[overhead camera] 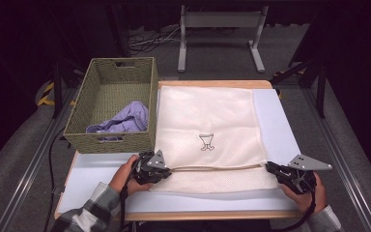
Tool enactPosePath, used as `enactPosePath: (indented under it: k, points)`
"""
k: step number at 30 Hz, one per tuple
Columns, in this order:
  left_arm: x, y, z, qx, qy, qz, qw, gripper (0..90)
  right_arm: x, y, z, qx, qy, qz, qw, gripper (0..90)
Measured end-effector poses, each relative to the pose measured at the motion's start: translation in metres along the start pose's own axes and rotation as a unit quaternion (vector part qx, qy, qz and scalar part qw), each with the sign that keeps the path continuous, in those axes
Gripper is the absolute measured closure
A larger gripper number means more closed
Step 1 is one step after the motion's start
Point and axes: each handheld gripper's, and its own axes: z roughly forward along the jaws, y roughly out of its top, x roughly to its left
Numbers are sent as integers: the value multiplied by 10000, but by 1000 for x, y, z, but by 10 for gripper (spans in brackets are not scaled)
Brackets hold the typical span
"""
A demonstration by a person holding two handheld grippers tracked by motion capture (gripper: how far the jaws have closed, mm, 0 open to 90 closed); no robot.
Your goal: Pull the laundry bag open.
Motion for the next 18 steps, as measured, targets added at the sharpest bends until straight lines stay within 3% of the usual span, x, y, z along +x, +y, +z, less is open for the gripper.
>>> enactPosePath:
  k: [6, 18]
  points:
    - [7, -17, -11, 20, 69, -144, 9999, 826, 0, -1, 0, 22, -19, 1, 10000, 842]
    - [13, -35, -27, -49, 164, -334, 9993, 826, 0, -1, 1, 55, -17, 45, 10000, 842]
